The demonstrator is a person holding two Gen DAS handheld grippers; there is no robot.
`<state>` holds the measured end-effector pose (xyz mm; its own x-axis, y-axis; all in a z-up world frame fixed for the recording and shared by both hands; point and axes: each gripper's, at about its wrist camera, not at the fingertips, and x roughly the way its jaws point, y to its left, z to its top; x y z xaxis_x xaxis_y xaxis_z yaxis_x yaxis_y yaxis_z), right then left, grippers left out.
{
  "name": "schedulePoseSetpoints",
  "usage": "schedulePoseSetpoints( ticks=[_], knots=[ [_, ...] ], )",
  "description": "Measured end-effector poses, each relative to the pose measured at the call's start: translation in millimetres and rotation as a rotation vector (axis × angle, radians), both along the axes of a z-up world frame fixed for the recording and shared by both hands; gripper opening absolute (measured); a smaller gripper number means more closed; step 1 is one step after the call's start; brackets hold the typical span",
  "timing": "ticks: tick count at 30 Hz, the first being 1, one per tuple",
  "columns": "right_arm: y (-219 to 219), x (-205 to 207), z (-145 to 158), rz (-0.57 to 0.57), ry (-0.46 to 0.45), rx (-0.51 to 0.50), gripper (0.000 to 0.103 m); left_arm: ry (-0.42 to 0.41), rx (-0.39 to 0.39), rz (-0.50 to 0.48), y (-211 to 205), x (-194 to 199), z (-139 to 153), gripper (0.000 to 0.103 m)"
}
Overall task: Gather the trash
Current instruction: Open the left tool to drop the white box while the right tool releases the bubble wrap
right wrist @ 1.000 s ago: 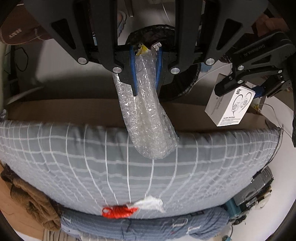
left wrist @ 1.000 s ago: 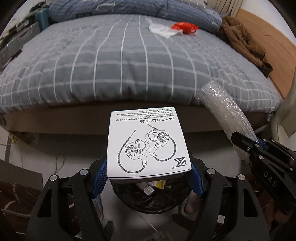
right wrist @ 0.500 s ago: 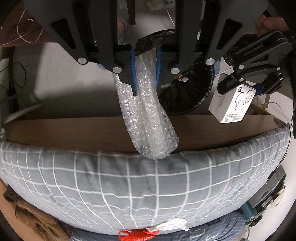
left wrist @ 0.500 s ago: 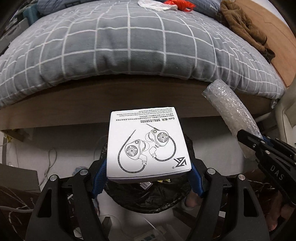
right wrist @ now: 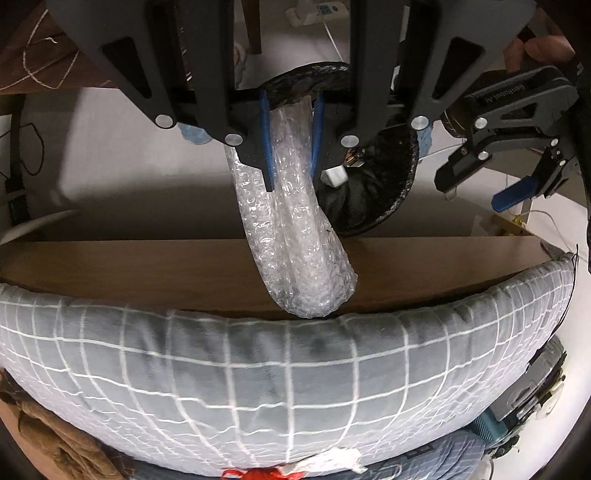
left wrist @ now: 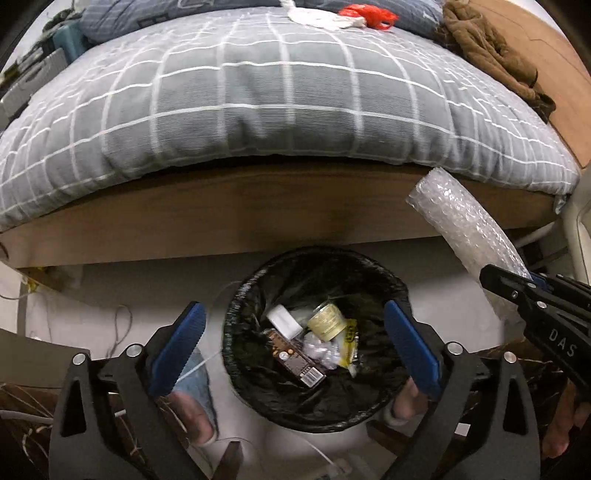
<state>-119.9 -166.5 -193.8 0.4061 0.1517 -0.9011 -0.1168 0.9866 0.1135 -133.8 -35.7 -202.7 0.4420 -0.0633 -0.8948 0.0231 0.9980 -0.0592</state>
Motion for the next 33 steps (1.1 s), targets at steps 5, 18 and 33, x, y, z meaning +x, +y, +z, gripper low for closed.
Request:
schedulePoseSetpoints(
  ticks=[5, 18, 33],
  knots=[
    [27.2, 0.2, -5.8, 0.049, 0.022, 0.005, 0.017, 0.005, 0.002, 0.036, 23.0, -2.2, -2.1, 0.097],
    [81.0, -1.2, -16.9, 0.129, 0.040, -0.050, 0.020, 0.025, -0.014, 0.102, 60.5, -11.4, -7.6, 0.097],
    [46.0, -0.2, 32.8, 0.069, -0.130, -0.071, 0.065, -0.054, 0.004, 0.088, 48.3, -6.2, 23.9, 0.097]
  ],
)
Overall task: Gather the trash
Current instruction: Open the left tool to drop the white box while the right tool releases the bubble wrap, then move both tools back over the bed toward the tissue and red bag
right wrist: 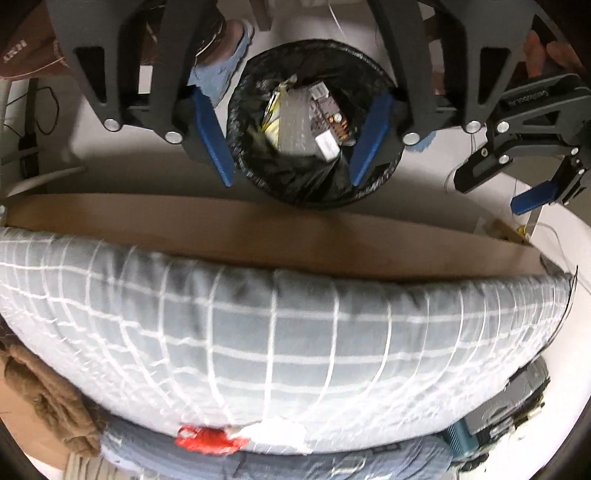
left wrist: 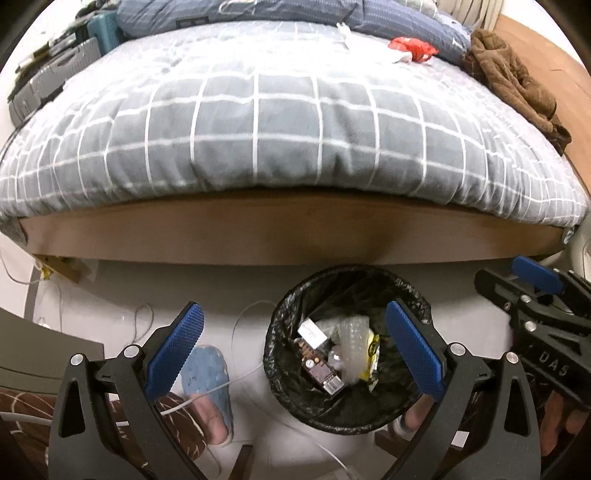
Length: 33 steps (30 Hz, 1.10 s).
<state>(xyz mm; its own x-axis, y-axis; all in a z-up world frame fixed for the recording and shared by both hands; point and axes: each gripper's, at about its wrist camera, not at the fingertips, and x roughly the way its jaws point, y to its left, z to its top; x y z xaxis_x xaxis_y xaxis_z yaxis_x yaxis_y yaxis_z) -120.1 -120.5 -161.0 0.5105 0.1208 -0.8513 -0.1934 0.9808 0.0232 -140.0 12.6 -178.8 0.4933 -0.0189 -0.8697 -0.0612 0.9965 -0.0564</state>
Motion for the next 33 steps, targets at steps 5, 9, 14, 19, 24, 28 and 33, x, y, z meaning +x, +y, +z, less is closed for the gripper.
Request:
schedulePoseSetpoints(
  ticks=[5, 9, 14, 19, 24, 28, 33],
  knots=[
    [-12.5, 6.3, 19.9, -0.041, -0.065, 0.014, 0.078, -0.051, 0.012, -0.010, -3.7, 5.0, 18.1, 0.097],
    [-20.5, 9.1, 36.0, -0.065, -0.125, 0.024, 0.084, -0.083, 0.014, -0.004, -3.3, 10.1, 31.8, 0.097],
    [-28.9, 15.5, 59.8, -0.086, -0.198, 0.024, 0.092, -0.134, 0.022, -0.006, -5.6, 16.8, 52.7, 0.097],
    [-37.7, 25.9, 77.4, -0.118, -0.258, 0.022, 0.095, -0.169, 0.030, -0.014, -11.6, 28.7, 66.6, 0.097],
    [-46.8, 45.2, 89.7, -0.135, -0.289, 0.032, 0.095, -0.200, 0.043, -0.023, -19.2, 46.0, 78.0, 0.097],
    [-51.6, 59.7, 93.7, -0.150, -0.297, 0.037, 0.095, -0.214, 0.036, -0.024, -21.8, 65.7, 87.1, 0.097],
    [-53.0, 81.8, 96.0, -0.153, -0.304, 0.025, 0.095, -0.236, 0.034, -0.020, -21.7, 91.8, 97.8, 0.097]
  ],
)
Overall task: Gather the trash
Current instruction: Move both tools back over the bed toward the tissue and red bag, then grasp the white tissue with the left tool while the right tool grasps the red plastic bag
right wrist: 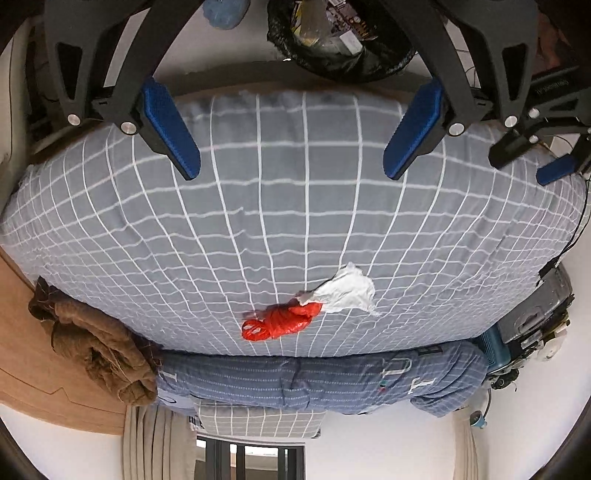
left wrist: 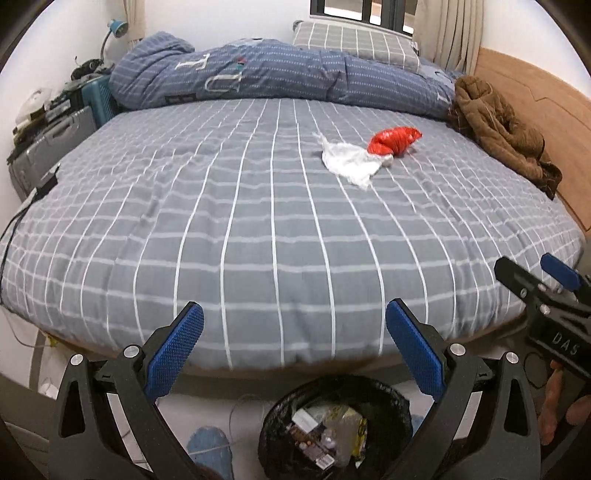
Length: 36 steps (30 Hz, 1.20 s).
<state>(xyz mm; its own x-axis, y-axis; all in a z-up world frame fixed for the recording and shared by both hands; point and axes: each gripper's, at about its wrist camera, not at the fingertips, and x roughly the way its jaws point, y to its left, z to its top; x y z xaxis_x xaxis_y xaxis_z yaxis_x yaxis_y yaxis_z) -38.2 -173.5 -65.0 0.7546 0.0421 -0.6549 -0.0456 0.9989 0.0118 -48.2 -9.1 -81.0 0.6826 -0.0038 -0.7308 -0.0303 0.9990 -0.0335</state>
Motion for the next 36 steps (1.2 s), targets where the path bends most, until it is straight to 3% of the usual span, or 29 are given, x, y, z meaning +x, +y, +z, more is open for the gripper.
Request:
schedulePoseSetpoints(
  ticks=[18, 36],
  knots=[
    [-18.5, 102.9, 3.8, -0.037, -0.014, -0.011, 0.095, -0.025, 0.021, -0.006, 0.7, 105.9, 8.3, 0.097],
    [-35.4, 213.3, 1.7, -0.043, -0.013, -0.060, 0.095, 0.000, 0.027, -0.075, -31.8, 230.8, -11.4, 0.097]
  ],
)
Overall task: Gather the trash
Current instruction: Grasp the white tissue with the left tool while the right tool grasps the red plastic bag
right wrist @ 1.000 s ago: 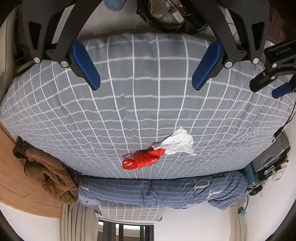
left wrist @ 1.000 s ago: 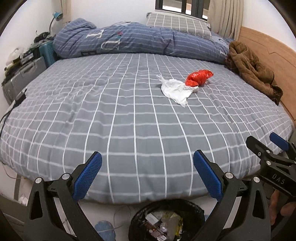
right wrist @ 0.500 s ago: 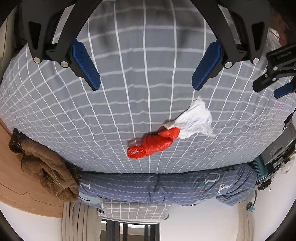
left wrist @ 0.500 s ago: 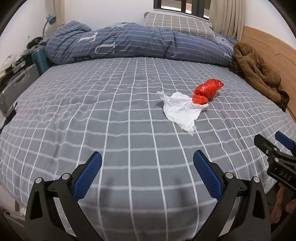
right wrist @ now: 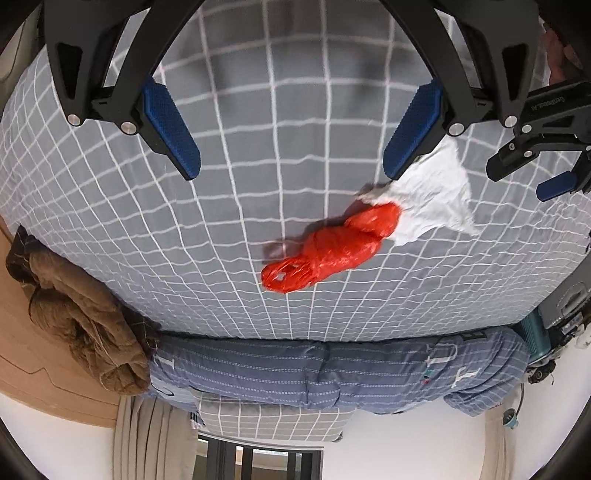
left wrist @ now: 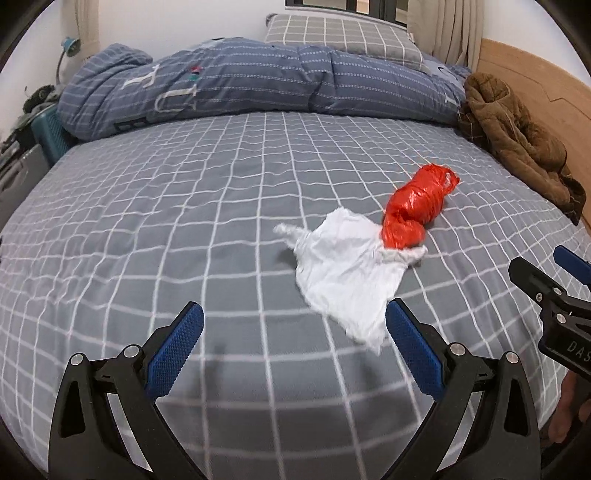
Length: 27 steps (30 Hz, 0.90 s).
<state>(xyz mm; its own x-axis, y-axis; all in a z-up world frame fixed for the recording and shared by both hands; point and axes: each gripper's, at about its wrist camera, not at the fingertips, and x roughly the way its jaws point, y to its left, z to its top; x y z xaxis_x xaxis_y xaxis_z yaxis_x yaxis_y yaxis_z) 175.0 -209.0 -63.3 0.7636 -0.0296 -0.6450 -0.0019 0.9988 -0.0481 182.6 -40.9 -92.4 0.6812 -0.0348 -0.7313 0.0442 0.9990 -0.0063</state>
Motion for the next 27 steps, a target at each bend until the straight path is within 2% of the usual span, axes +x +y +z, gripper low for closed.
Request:
schedulePoseSetpoints(
  ticks=[12, 21, 23, 25, 26, 27],
  knots=[
    [-14.7, 69.4, -1.8, -0.005, 0.001, -0.023, 0.095, 0.018, -0.004, -0.077, -30.5, 63.0, -24.7, 0.096],
    [-8.6, 98.0, -3.5, 0.013, 0.000, -0.031, 0.095, 0.095, -0.009, -0.117, -38.0, 86.1, -51.6, 0.074],
    [-5.0, 100.9, -4.0, 0.021, -0.003, -0.032, 0.095, 0.098, 0.001, -0.112, -36.8, 88.0, -52.8, 0.063],
    [-1.0, 103.7, -4.5, 0.029, -0.007, -0.033, 0.095, 0.094, 0.013, -0.106, -35.0, 87.9, -51.9, 0.042],
    [2.5, 105.6, -5.5, 0.035, -0.008, -0.034, 0.095, 0.093, 0.018, -0.105, -34.0, 87.8, -50.8, 0.027],
    [5.1, 106.9, -6.5, 0.040, -0.008, -0.034, 0.095, 0.092, 0.016, -0.105, -32.3, 87.5, -49.7, 0.021]
  ],
)
